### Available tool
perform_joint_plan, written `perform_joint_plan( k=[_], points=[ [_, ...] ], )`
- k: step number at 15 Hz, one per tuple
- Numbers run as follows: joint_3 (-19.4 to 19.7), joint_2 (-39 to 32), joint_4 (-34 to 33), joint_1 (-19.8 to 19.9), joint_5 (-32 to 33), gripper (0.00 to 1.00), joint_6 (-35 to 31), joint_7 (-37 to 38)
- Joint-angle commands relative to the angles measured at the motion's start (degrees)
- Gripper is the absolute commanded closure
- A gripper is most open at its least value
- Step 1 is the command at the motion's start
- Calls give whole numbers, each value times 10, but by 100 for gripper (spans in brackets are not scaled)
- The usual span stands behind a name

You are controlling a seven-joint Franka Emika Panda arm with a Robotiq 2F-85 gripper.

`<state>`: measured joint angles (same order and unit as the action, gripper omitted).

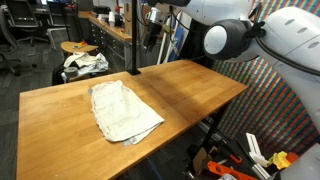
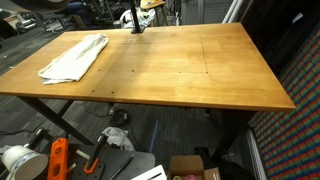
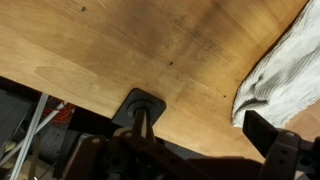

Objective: Fold the white towel from right to left

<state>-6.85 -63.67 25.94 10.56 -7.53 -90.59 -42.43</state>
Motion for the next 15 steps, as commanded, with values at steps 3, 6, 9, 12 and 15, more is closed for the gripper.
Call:
perform_joint_plan(
  k=[3, 6, 9, 12, 15],
  points=[
    [9, 2, -3, -14, 15, 0, -10, 37],
    [6, -7, -10, -12, 15, 0, -2, 28],
    [8, -9, -10, -16, 20, 0, 1, 28],
    [9, -9, -10, -16, 20, 0, 1, 28],
    [9, -9, -10, -16, 20, 0, 1, 28]
  ],
)
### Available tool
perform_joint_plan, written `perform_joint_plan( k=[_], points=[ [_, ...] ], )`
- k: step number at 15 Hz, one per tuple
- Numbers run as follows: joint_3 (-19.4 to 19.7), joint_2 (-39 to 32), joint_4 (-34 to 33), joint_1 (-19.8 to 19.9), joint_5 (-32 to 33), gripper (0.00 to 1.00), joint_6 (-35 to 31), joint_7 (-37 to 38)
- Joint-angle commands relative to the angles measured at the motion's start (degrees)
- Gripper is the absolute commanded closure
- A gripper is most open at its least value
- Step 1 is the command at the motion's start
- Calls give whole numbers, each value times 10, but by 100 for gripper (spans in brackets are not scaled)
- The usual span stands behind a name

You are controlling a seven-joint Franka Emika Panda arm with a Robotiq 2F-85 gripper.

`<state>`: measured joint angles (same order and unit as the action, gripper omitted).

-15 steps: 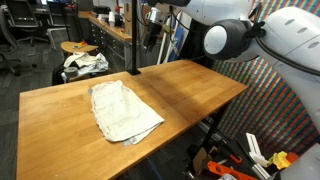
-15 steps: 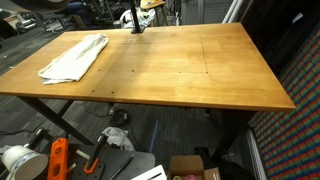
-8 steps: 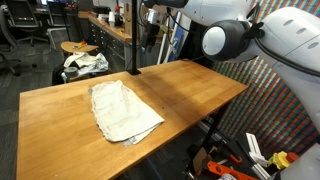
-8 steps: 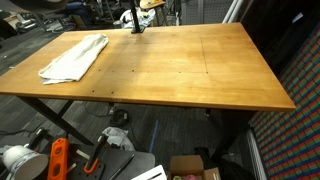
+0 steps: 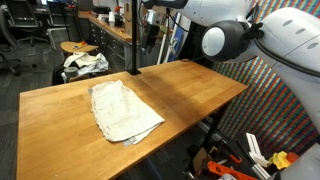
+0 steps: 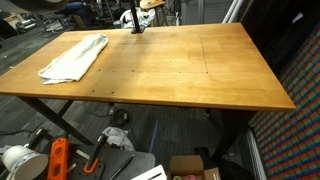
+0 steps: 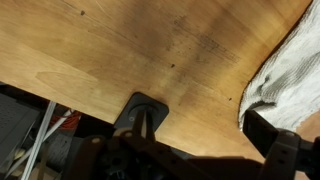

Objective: Fold the white towel from right to left

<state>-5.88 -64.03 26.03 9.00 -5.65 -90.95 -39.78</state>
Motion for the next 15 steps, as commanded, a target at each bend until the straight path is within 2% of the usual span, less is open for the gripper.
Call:
perform_joint_plan(
  k=[1, 5, 11, 15],
  points=[
    [-1, -5, -11, -1, 1, 0, 5, 1],
    [-1, -2, -5, -3, 1, 0, 28, 5],
    [-20, 1, -4, -13, -12, 0, 144, -6],
    [-33, -1, -5, -26, -25, 0, 189, 17]
  ],
)
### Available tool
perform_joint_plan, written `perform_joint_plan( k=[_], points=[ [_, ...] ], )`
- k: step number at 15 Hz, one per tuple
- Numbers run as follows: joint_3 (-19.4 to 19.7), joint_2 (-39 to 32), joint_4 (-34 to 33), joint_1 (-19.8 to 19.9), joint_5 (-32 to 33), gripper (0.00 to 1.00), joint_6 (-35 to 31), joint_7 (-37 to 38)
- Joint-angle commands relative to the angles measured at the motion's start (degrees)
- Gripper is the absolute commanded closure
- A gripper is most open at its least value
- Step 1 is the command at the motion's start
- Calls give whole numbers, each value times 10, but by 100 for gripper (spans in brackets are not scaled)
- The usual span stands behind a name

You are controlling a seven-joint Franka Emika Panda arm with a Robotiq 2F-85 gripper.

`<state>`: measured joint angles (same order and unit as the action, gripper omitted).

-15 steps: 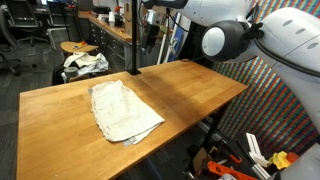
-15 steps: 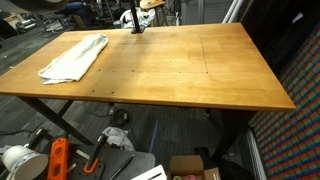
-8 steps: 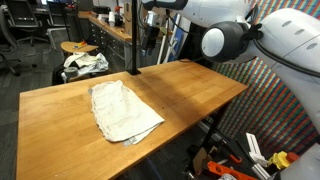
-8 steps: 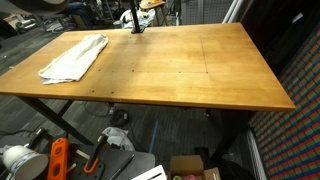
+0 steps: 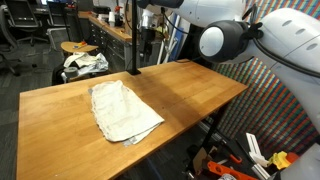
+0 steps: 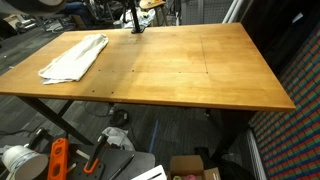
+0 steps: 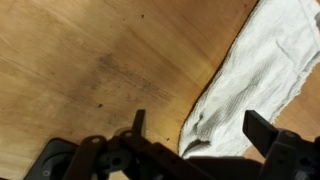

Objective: Fold the white towel from right to left

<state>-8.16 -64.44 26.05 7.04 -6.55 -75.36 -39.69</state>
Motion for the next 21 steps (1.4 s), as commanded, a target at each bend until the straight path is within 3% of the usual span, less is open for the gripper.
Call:
perform_joint_plan(
  k=[1, 5, 13, 21],
  points=[
    [-13, 2, -5, -11, -19, 0, 45, 19],
    [-22, -7, -15, -29, -35, 0, 41, 59],
    [-1, -30, -15, -79, -16, 0, -95, 204],
    [-9, -60, -14, -94, -13, 0, -81, 185]
  ],
)
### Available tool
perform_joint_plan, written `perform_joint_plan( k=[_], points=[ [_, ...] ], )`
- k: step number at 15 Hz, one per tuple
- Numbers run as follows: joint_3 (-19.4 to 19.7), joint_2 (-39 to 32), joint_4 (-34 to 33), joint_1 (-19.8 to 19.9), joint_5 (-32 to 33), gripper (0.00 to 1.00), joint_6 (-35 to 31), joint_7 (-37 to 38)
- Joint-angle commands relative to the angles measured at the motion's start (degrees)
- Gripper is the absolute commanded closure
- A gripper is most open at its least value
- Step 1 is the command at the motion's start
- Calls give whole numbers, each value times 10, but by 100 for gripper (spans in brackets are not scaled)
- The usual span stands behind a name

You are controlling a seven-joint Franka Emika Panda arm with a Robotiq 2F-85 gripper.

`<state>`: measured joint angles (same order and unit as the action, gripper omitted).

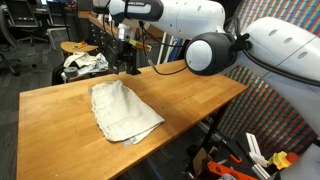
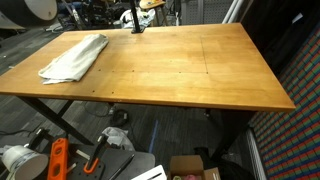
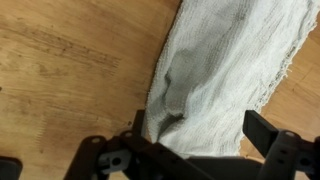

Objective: Fold the white towel from right to left

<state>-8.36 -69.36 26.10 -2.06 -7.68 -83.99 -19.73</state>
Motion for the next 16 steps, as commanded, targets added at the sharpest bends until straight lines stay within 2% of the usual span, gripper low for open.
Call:
perform_joint_plan(
  k=[1, 8, 16],
  points=[
    [-10, -13, -15, -4, -3, 0, 7, -22],
    [-11, -17, -16, -38, 12, 0, -9, -72],
    [10, -29, -14, -119, 76, 0, -83, -92]
  ],
)
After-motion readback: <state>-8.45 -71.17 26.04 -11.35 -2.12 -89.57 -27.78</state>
